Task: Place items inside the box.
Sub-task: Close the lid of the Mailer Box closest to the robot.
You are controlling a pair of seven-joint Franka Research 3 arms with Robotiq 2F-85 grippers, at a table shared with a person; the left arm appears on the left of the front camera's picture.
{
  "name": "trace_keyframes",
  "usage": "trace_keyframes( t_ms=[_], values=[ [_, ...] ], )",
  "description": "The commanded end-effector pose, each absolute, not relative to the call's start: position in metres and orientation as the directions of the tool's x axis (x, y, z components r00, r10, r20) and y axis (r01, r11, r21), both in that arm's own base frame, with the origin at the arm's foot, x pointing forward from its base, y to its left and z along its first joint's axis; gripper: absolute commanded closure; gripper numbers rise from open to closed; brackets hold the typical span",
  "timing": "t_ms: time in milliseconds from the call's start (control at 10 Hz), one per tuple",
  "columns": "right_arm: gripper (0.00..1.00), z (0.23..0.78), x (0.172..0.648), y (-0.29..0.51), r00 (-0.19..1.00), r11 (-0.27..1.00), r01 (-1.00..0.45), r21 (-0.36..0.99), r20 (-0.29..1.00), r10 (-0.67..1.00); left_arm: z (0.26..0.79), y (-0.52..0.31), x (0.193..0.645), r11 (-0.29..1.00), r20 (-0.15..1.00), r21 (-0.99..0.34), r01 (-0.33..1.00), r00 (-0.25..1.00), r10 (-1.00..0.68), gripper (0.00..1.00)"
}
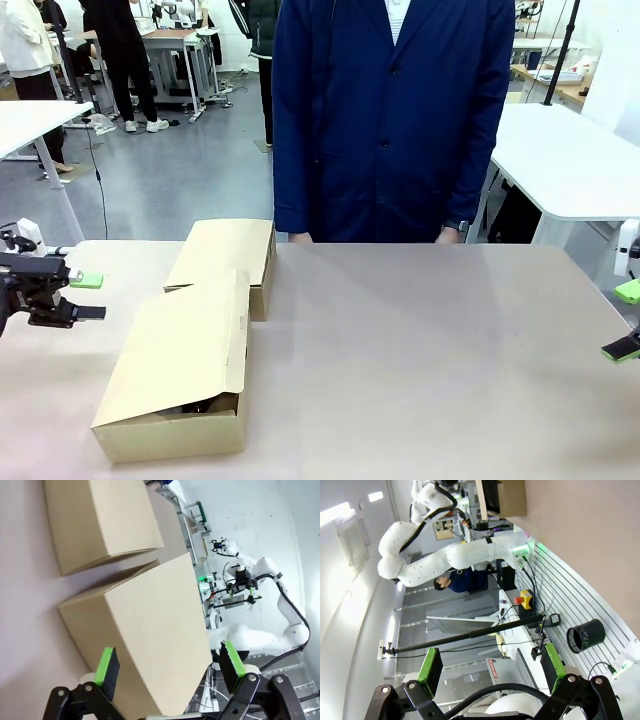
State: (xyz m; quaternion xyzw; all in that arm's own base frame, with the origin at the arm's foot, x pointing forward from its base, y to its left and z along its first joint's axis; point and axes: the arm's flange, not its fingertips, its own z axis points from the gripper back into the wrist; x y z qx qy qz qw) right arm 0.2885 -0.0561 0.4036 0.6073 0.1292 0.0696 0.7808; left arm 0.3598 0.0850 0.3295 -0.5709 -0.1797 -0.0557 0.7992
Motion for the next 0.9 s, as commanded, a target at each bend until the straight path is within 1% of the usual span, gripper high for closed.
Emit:
trace_keyframes(
  t_ms=[0,800],
  values=[
    [0.0,0.4076,0.2904,-0.0549,0.96,0.254,0.065,0.965,-0.13,0.248,0.3475,0.0821,0.356,0.353,0.418,-0.861,0.366,0.904,0.084,0.0],
    [0.0,0.4076,0.2904,-0.0549,0.96,0.254,0.065,0.965,-0.13,0.248,0.3475,0.0821,0.356,0.353,0.418,-0.861,0.366,0.904,0.084,0.0]
  ],
)
